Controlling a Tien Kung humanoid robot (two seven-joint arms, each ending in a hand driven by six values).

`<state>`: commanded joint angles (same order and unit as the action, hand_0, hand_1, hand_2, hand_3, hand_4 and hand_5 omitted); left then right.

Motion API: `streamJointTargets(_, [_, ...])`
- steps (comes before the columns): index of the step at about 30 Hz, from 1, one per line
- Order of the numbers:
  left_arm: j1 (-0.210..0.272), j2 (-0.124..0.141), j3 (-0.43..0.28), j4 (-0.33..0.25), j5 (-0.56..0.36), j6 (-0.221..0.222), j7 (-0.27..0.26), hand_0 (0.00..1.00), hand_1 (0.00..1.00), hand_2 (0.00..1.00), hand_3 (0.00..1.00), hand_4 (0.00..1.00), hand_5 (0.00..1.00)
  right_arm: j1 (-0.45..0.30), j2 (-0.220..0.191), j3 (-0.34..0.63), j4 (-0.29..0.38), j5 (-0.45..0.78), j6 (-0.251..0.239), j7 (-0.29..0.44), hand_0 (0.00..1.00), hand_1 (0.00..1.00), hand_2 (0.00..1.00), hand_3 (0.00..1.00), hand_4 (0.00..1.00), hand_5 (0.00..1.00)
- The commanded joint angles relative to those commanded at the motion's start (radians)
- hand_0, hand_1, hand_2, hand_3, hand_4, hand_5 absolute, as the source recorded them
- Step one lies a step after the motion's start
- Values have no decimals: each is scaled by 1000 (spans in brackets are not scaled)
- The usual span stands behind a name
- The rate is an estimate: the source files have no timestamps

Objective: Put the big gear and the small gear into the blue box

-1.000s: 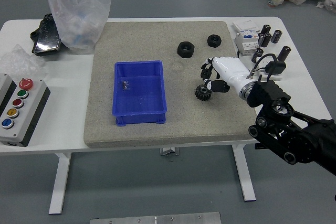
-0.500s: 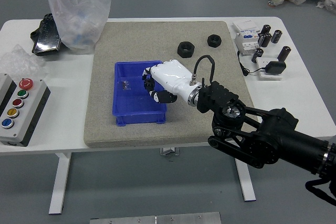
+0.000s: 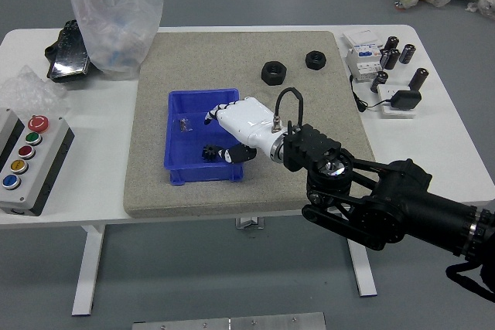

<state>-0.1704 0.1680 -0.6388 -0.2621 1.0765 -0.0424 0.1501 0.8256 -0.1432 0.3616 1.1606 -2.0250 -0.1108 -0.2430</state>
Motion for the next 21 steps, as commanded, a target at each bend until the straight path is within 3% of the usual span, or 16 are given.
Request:
streamJointTargets(1, [0,0,0,0,0,0,0,667,645,617,669,735,370,-1,-1,2,1,3,-1,1,372,726,828,838,896,453])
streamJointTargets(5, [-1,-2,6,-1,-7,1,-2,667,645,617,669,735,370,-20,-17,51,18,37,-23,16,372,726,828,838,896,453])
streamJointTargets(7, [0,-2,6,-1,-9,2,-2,667,644,616,669,735,370,-44,-42,101,37,60,-41,22,346,671,781,794,880,443])
streamJointTargets(10, [2,-2,4,0,-9,2,0,667,644,616,669,735,370,-78,-88,179,42,85,-57,25,346,671,781,794,880,443])
streamJointTargets(16, [5,-3,-5,1,-2,2,3,667,644,616,669,735,370,-124,-175,285,-22,91,-56,22,336,652,766,783,871,426])
streamJointTargets(21, [2,-4,9,2,-15,5,-4,667,644,616,669,735,370,-159,-190,266,-69,89,-41,21,331,651,766,785,864,414])
